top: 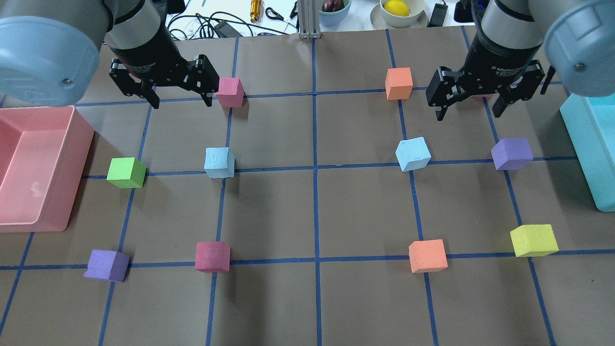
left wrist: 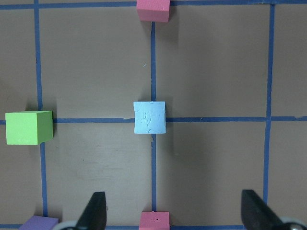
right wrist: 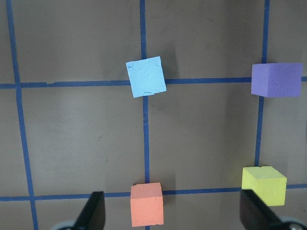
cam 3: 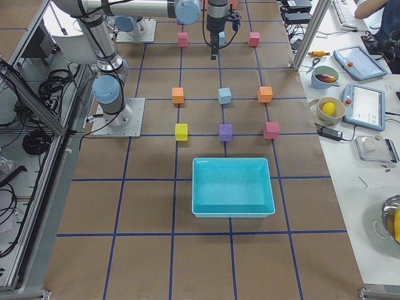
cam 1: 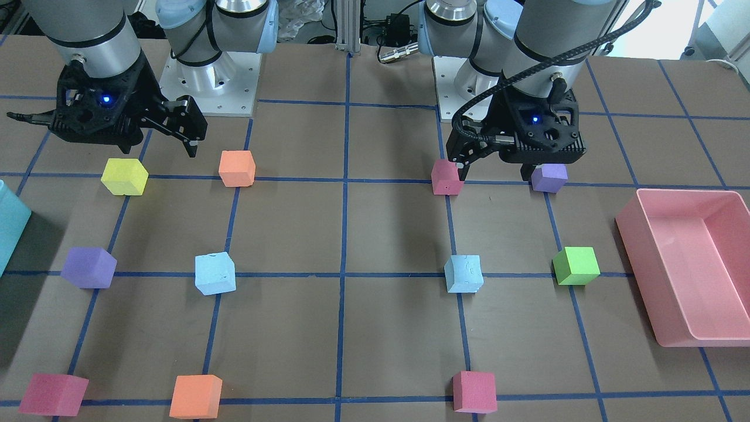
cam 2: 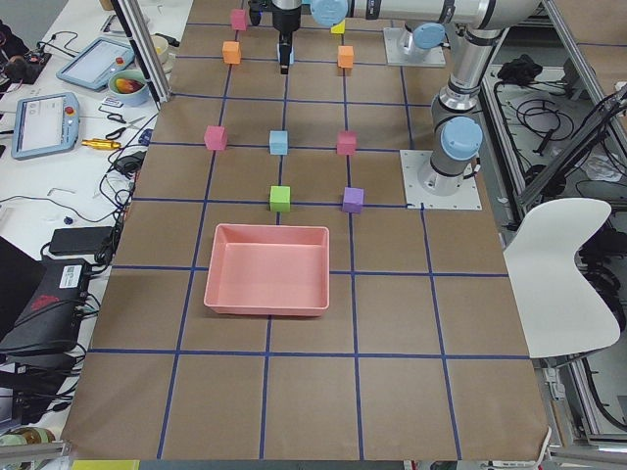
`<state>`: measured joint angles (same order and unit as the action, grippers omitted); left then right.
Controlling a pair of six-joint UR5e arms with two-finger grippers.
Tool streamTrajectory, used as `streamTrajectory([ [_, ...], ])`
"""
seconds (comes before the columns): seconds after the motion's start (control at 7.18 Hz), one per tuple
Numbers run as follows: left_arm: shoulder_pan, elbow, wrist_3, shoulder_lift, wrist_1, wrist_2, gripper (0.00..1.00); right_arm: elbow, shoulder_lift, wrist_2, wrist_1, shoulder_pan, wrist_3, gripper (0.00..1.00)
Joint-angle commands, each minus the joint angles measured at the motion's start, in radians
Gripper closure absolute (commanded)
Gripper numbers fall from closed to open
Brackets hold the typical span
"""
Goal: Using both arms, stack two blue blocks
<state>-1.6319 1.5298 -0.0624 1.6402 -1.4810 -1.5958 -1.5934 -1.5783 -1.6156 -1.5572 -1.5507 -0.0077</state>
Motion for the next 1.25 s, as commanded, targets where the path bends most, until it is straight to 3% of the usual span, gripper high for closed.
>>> streamTrajectory([
  [0.0, 0.007, 0.03, 0.007, 0.015, 0.002, 0.004, 0.0, 0.001, -0.003, 0.003, 0.037, 0.0, -0.003, 0.0],
  [0.14, 0.012, 0.088, 0.006, 0.017, 0.052, 0.004, 0.0, 0.003, -0.003, 0.011, 0.037, -0.002, -0.003, 0.0],
  [0.7, 0.014, 0.384, 0.007, 0.099, 0.496, 0.002, 0.0, 0.0, 0.003, -0.004, 0.039, 0.014, -0.005, 0.0],
  [0.97, 0.014, 0.401, 0.009, 0.151, 0.542, -0.024, 0.0, -0.006, 0.045, 0.012, 0.023, 0.017, -0.011, 0.0],
  [1.11, 0.014, 0.401, 0.007, 0.182, 0.556, -0.053, 0.0, -0.006, 0.135, 0.017, -0.004, 0.017, -0.005, 0.0],
])
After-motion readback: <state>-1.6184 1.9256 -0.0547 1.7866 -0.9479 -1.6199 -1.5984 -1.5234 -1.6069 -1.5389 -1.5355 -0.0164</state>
